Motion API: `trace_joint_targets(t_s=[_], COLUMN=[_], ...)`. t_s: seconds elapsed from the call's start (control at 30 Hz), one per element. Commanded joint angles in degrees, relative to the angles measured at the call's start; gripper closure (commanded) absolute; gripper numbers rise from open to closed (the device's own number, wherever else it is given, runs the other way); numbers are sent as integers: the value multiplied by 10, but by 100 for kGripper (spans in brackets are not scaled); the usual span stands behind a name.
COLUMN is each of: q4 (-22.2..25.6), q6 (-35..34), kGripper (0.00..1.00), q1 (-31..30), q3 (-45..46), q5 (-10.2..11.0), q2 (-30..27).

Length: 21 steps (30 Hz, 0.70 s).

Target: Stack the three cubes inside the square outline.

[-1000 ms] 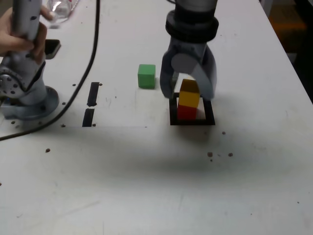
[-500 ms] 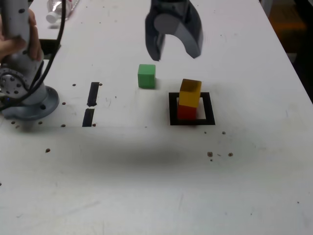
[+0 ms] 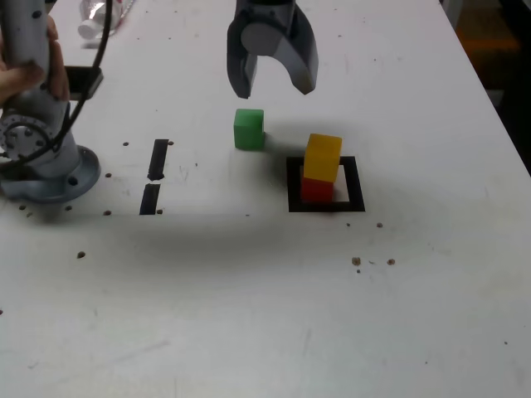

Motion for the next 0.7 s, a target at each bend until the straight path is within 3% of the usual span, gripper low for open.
trace_joint_targets(t_s=[0.0, 0.67], q4=[-8, -35], q6=[4, 18], kGripper=[26, 26], q1=[6, 47], q3=[10, 65], q5=[-5, -9], q2=[10, 47])
